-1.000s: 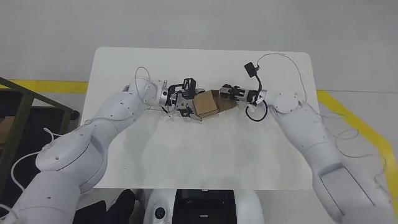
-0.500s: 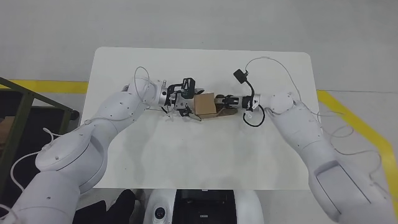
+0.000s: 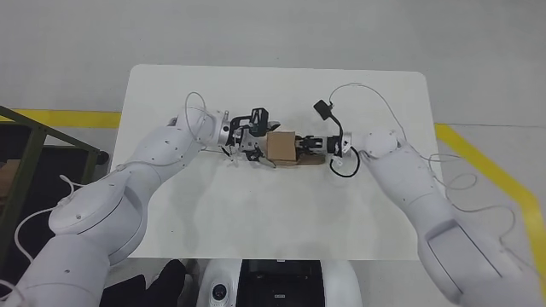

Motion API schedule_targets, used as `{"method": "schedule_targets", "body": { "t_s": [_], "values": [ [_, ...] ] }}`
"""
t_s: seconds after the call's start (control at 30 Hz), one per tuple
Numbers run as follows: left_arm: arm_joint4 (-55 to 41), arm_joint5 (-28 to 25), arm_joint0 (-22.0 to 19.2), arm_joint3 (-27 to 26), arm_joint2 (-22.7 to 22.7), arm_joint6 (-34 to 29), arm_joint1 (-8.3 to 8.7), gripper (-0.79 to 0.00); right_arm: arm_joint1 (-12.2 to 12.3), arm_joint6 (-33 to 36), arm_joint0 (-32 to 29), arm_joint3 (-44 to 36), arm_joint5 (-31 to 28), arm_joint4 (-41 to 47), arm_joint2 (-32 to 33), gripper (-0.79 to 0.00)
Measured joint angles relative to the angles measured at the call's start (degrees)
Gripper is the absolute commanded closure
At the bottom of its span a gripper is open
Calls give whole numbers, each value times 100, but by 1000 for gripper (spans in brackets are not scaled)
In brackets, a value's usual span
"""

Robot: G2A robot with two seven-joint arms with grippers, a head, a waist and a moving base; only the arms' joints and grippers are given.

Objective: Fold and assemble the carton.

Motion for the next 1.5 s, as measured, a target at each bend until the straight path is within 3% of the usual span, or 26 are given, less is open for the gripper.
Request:
{"method": "schedule_targets", "body": {
  "t_s": [0.37, 0.77, 0.87, 1.1, 1.5],
  "values": [
    [1, 12, -19, -3, 72, 12, -5, -760, -116, 250, 114, 327, -120, 211, -20, 0],
    [-68, 25, -15, 48, 114, 25, -8, -760, 252, 7, 29, 145, -336, 238, 581, 0],
    [-82, 35, -16, 54, 125, 35, -5, -757, 410, -163, -101, -126, -145, 58, 775, 0],
    [-110, 48, -20, 58, 152, 48, 2, -754, 751, 128, -734, -1284, 711, -566, 1033, 0],
    [-143, 59, -32, 57, 191, 59, 9, -748, 913, -91, -1369, -2355, 1427, -494, 1289, 0]
  ]
}}
